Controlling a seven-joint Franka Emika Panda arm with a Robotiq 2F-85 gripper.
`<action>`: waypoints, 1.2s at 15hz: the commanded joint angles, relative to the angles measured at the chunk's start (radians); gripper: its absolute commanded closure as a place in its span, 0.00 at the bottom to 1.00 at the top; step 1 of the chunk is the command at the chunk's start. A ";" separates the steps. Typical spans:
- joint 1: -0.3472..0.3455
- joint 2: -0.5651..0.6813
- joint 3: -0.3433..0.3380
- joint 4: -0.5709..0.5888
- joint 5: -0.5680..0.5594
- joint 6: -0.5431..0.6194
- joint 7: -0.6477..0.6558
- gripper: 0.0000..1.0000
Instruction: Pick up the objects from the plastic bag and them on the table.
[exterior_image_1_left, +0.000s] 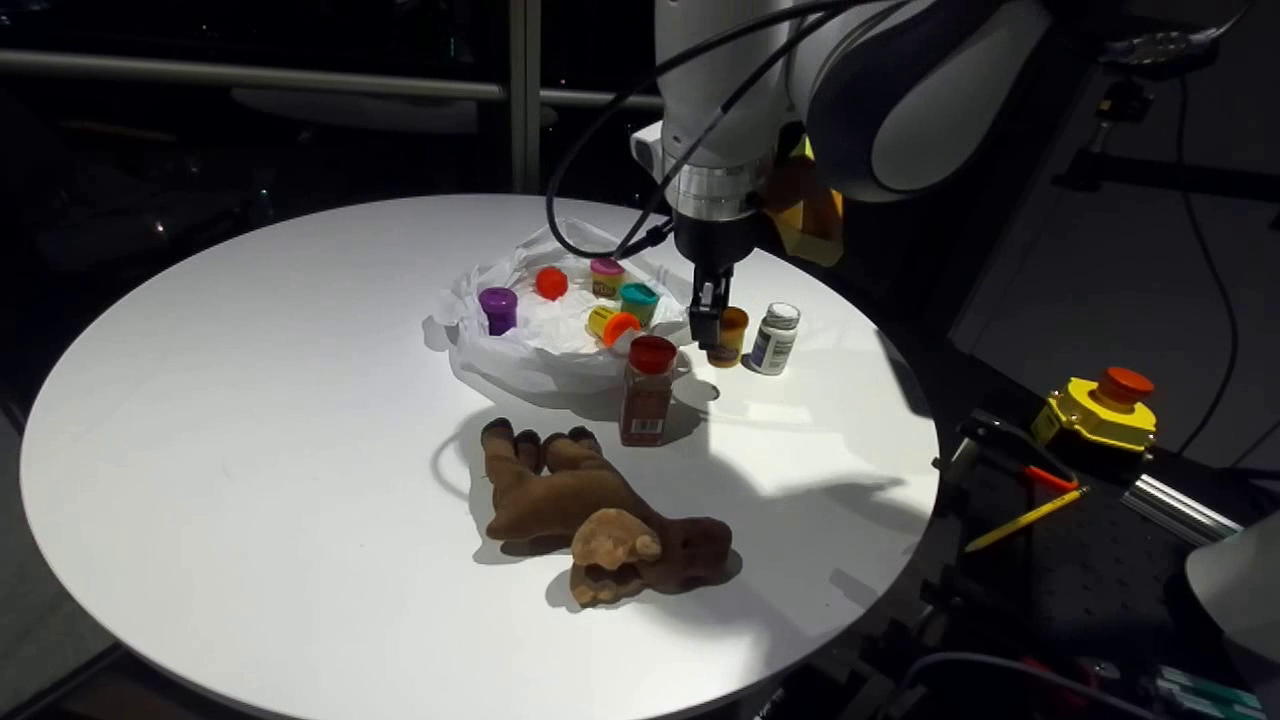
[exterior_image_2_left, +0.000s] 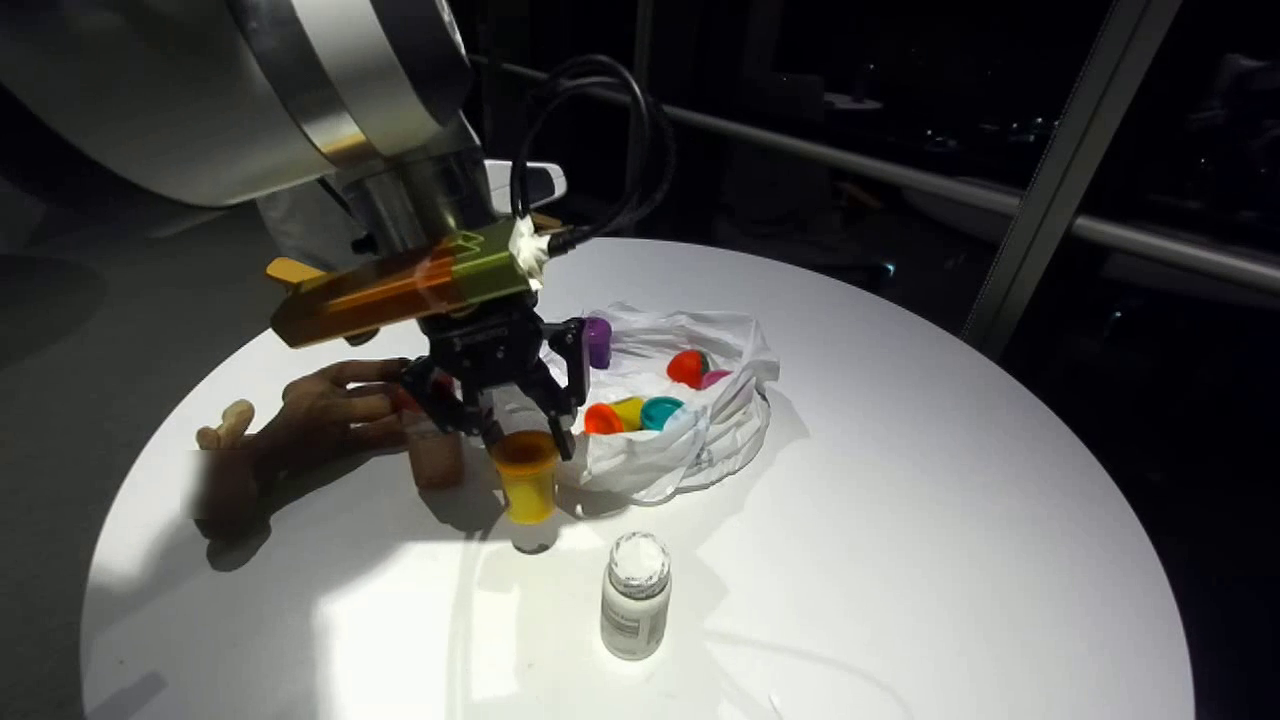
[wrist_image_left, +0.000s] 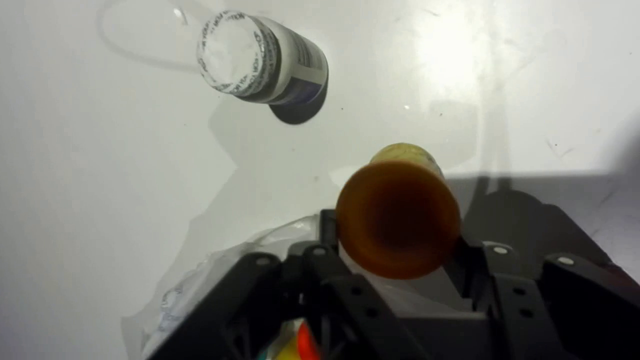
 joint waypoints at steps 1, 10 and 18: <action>-0.088 0.063 0.055 -0.004 0.048 0.153 -0.143 0.73; -0.185 0.021 0.127 -0.095 0.179 0.197 -0.560 0.21; -0.160 -0.110 0.119 0.028 0.248 0.116 -0.536 0.00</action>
